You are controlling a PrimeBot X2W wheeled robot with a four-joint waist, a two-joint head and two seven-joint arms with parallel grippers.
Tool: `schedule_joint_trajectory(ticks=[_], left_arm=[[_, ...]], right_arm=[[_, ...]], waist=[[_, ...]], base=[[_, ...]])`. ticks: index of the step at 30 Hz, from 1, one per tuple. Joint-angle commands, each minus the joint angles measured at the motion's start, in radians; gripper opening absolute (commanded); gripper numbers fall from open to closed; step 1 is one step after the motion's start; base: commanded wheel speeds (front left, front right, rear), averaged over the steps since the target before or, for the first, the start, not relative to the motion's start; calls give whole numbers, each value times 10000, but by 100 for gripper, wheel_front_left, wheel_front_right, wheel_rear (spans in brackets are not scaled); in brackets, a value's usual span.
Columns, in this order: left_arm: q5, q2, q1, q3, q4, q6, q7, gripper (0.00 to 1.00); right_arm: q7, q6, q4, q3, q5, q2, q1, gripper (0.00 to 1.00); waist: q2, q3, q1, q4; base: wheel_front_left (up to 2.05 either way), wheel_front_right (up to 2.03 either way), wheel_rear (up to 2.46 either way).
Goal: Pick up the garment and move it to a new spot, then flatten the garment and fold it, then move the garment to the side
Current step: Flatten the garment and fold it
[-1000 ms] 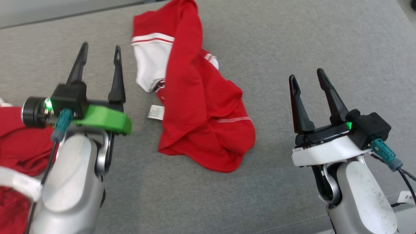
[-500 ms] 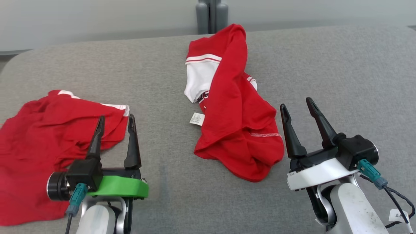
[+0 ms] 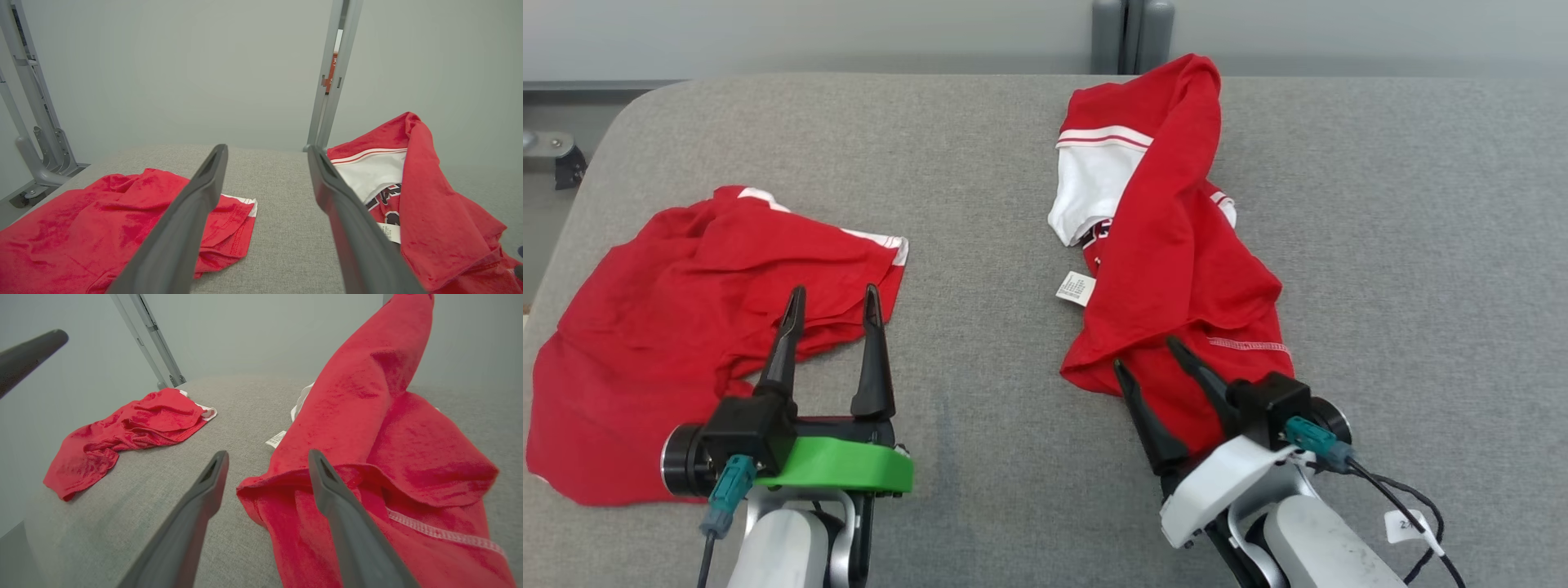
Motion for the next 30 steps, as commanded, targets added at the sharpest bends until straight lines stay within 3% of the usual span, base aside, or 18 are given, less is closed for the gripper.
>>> schedule_joint_trajectory(ticks=[1,7,16,24,26,30], left_arm=[[-89,-9,-198,-85,12,8,-5,100],[-468,-6,-348,-484,96,185,-7,100],[-846,-7,-428,-1042,80,407,-5,100],[-957,-9,-269,-1189,18,536,-5,100],[-988,-8,-303,-1202,20,548,-5,100],[-993,-8,-396,-1128,62,574,-5,100]], right_arm=[[174,2,207,220,268,3,-199,100],[792,1,1359,654,1298,-17,-749,100],[508,1,2803,357,1994,-13,-1462,100],[300,2,3733,209,2526,-17,-1959,100],[235,1,3926,303,2521,-17,-2096,0],[-58,2,3800,586,2773,-17,-2350,0]], waist=[[0,293,0,344],[0,555,0,952],[0,670,0,1894],[0,793,0,2136],[0,824,0,2080],[0,787,0,1770]], base=[[0,0,0],[0,0,0],[0,0,0],[0,0,0],[0,0,0],[0,0,0]])
